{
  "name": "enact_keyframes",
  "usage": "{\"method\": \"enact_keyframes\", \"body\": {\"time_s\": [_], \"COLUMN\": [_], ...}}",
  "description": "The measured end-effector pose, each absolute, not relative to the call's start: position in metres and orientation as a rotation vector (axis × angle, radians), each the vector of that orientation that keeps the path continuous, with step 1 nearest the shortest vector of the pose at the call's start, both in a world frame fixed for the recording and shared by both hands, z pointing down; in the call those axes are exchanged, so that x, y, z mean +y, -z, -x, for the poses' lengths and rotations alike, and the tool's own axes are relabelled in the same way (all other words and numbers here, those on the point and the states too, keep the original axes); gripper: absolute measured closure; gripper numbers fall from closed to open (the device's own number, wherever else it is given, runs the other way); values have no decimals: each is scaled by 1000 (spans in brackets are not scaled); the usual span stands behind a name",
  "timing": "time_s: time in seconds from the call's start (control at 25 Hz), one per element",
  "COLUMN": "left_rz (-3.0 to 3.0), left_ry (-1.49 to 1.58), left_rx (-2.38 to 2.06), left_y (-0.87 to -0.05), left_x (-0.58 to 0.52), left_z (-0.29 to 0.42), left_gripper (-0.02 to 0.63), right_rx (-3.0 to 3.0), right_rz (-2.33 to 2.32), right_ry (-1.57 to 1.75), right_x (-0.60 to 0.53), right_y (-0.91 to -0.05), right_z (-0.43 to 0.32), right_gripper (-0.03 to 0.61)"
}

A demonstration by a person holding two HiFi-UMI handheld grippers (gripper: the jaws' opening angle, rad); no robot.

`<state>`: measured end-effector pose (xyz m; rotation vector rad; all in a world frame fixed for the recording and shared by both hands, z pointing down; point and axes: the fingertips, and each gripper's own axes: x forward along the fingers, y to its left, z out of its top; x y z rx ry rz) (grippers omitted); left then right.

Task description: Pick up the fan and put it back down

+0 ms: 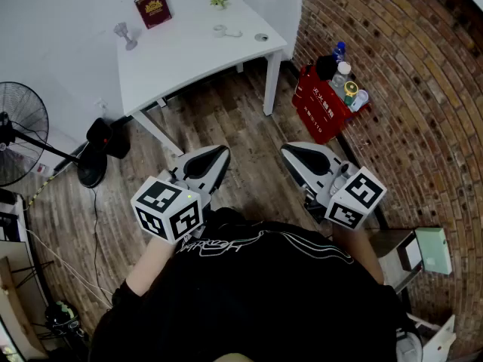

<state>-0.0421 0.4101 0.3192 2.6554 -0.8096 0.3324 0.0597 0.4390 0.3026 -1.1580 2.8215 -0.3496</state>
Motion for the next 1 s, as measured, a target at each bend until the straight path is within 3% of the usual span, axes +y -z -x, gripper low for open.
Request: {"method": "enact_keyframes", "body": {"time_s": [0.36,0.52,0.68,1.0], "left_rz": [-2654,-2648,-2637,-2615], "left_ry": [-334,-325,-312,-312], "left_rx": [-798,-796,-793,-772], "left_y": [-322,-328,-335,-348], "left_x": [402,388,366,285], "left_z": [36,32,32,29], "left_gripper": [575,575,575,575], "right_rx": [2808,2797,2780,2791], "right_rz": [1223,1270,1312,1318], "right_ry": [301,289,298,335], "right_x": [432,420,397,316], "right_y": [-302,-307,-313,-327], "right_z": [-71,-80,-88,-87], "right_gripper": [570,461,394,361]}}
